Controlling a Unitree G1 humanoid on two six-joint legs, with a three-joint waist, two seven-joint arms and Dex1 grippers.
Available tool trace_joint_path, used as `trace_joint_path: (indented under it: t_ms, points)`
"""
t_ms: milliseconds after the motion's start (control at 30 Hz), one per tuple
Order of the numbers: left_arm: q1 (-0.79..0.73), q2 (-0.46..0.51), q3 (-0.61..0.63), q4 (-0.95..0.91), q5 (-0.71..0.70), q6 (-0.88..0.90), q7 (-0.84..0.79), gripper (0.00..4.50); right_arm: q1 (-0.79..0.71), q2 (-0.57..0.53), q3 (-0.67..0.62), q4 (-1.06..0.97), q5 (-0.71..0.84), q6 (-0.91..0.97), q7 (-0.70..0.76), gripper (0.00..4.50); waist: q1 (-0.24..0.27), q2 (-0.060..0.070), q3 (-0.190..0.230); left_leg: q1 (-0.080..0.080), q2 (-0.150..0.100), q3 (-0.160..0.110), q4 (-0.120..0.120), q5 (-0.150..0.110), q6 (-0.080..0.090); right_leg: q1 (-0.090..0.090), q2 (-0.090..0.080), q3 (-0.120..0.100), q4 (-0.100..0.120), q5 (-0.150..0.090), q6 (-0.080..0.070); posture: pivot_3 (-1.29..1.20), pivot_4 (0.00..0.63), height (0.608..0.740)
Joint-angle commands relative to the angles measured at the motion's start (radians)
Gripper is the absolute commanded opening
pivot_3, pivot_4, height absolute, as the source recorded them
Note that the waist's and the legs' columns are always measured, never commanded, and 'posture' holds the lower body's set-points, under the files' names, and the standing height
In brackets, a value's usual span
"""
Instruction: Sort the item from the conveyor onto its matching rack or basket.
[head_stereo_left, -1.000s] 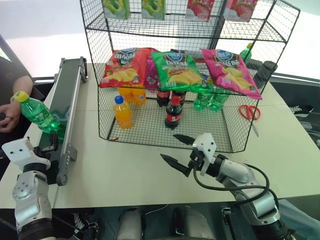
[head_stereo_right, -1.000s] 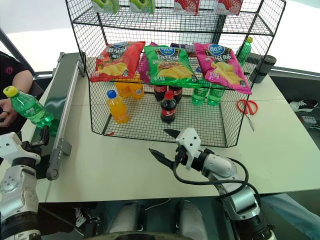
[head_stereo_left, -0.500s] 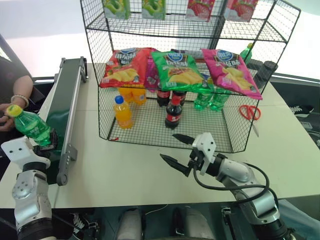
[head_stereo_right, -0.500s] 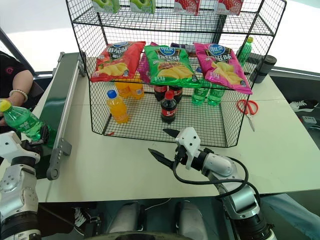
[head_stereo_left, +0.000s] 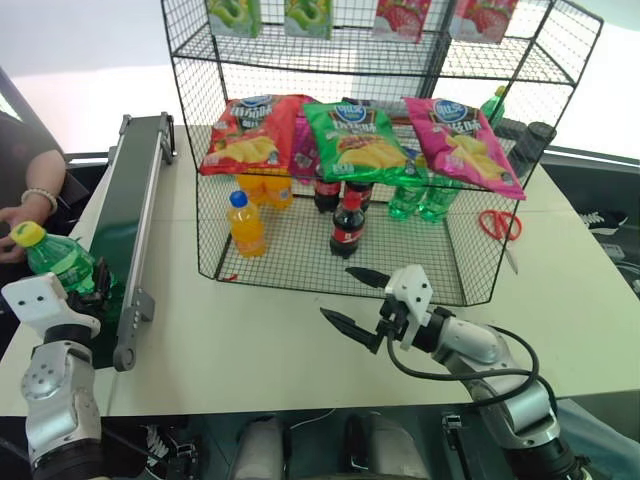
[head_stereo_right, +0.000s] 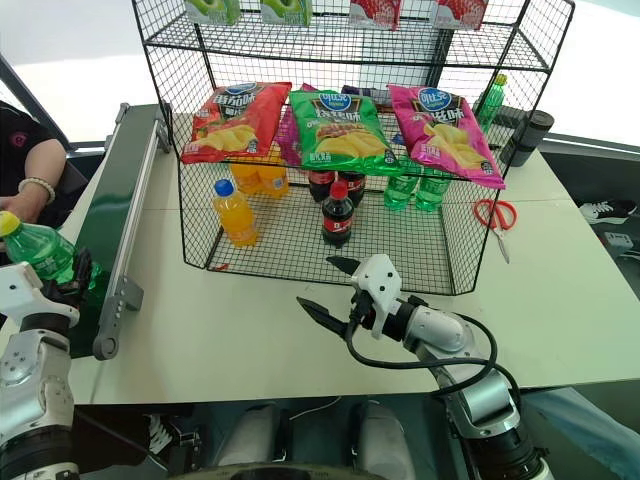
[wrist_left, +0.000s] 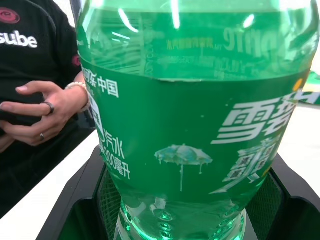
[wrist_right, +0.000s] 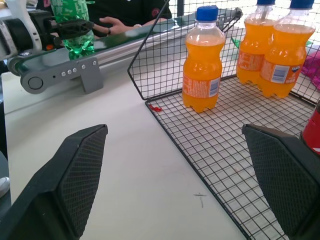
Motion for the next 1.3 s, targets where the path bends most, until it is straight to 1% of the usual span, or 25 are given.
trace_joint_path:
  t_ms: [33, 167, 200, 267, 367, 467, 633, 733, 967, 1300]
  points:
    - [-0.009, 0.054, -0.055, -0.21, -0.054, 0.045, -0.092, 2.71, -0.021, -0.014, -0.031, -0.013, 0.01, -0.025, 0.015, 4.5, 0.0, -0.001, 0.0, 0.0, 0.0, 0.0, 0.0, 0.0, 0.0, -0.002, 0.0, 0.0, -0.001, 0.0, 0.0, 0.0, 0.15, 0.735]
    - [0.009, 0.111, -0.152, -0.356, -0.117, 0.141, -0.226, 2.71, -0.033, -0.033, -0.059, -0.037, 0.072, 0.013, 0.051, 4.5, -0.003, 0.0, 0.001, 0.0, -0.002, 0.001, -0.001, 0.0, 0.0, -0.003, -0.003, 0.0, -0.002, 0.0, 0.0, 0.0, 0.15, 0.735]
    - [0.007, 0.122, -0.186, -0.385, -0.127, 0.163, -0.257, 2.71, -0.035, -0.043, -0.066, -0.05, 0.093, 0.031, 0.061, 4.5, -0.003, 0.0, 0.001, 0.0, -0.003, 0.001, -0.001, 0.0, 0.0, 0.0, -0.003, 0.001, -0.002, 0.0, 0.0, 0.0, 0.15, 0.735]
    - [-0.003, 0.136, -0.247, -0.42, -0.139, 0.197, -0.309, 2.71, -0.041, -0.061, -0.075, -0.071, 0.121, 0.056, 0.075, 4.5, -0.005, 0.002, 0.002, 0.0, -0.003, 0.001, -0.002, 0.0, 0.0, 0.0, -0.003, 0.001, -0.002, 0.0, 0.0, 0.0, 0.15, 0.735]
    - [-0.038, 0.138, -0.338, -0.424, -0.13, 0.216, -0.377, 2.71, -0.061, -0.07, -0.091, -0.097, 0.158, 0.083, 0.078, 4.5, -0.003, 0.002, 0.003, 0.002, -0.003, 0.002, -0.007, 0.0, 0.0, -0.001, -0.002, 0.001, -0.002, 0.0, 0.0, 0.0, 0.15, 0.735]
    - [-0.118, 0.1, -0.487, -0.356, -0.076, 0.181, -0.477, 2.71, -0.094, -0.06, -0.095, -0.117, 0.174, 0.111, 0.048, 4.5, -0.001, 0.003, 0.003, 0.002, -0.003, 0.0, -0.008, 0.0, 0.0, -0.001, 0.003, 0.001, -0.001, 0.0, 0.0, 0.0, 0.15, 0.735]
    - [-0.252, 0.008, -0.644, -0.237, -0.032, 0.137, -0.598, 2.71, -0.098, -0.034, -0.093, -0.144, 0.171, 0.114, -0.003, 4.5, -0.001, 0.003, 0.003, 0.001, -0.005, 0.0, -0.008, 0.0, 0.0, 0.0, 0.004, 0.0, -0.002, 0.0, 0.0, 0.0, 0.15, 0.735]
    - [-0.304, -0.024, -0.695, -0.17, -0.006, 0.099, -0.663, 2.71, -0.094, -0.025, -0.089, -0.166, 0.173, 0.122, -0.025, 4.5, -0.004, 0.002, 0.003, 0.001, -0.005, 0.001, -0.008, 0.0, 0.0, 0.0, 0.004, 0.001, -0.003, 0.0, 0.0, 0.0, 0.15, 0.735]
    - [-0.374, -0.073, -0.762, -0.068, 0.037, 0.022, -0.766, 2.71, -0.074, -0.011, -0.078, -0.199, 0.172, 0.132, -0.066, 4.5, -0.002, 0.003, 0.003, 0.002, -0.005, 0.0, -0.009, 0.001, 0.0, 0.0, 0.005, 0.001, -0.001, 0.0, 0.0, 0.0, 0.15, 0.735]
    - [-0.415, -0.105, -0.769, -0.019, 0.069, -0.021, -0.806, 2.71, -0.057, -0.024, -0.058, -0.183, 0.165, 0.162, -0.064, 4.5, -0.002, 0.003, 0.003, 0.002, -0.005, 0.0, -0.008, 0.001, 0.0, 0.0, 0.005, 0.001, -0.001, 0.0, 0.0, 0.0, 0.15, 0.735]
